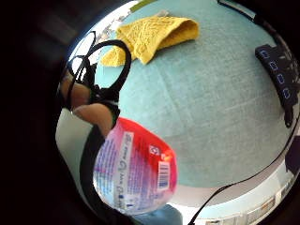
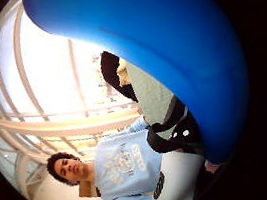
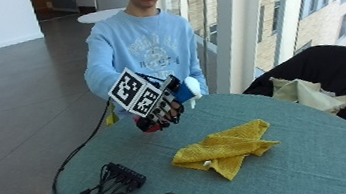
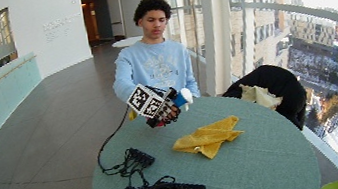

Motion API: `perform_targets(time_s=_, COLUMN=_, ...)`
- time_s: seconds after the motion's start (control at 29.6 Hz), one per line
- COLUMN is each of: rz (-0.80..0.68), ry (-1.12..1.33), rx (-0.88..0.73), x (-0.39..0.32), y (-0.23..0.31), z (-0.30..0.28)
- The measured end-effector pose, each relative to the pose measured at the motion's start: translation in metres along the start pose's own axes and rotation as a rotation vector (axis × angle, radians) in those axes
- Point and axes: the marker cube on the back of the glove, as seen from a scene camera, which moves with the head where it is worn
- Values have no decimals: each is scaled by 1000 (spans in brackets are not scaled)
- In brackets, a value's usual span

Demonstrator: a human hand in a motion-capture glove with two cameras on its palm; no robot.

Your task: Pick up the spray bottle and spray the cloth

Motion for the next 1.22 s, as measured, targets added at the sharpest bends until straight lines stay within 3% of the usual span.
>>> perform_targets(time_s=0.41, rz=-54, ry=-24, rx=18, x=-15, y=-1, z=5)
perform_targets(time_s=0.84, rz=-462, ry=-284, rx=237, x=-131, y=-32, z=58)
perform_targets(time_s=1.22, rz=-646, ry=-393, rx=290, x=-214, y=-64, z=136)
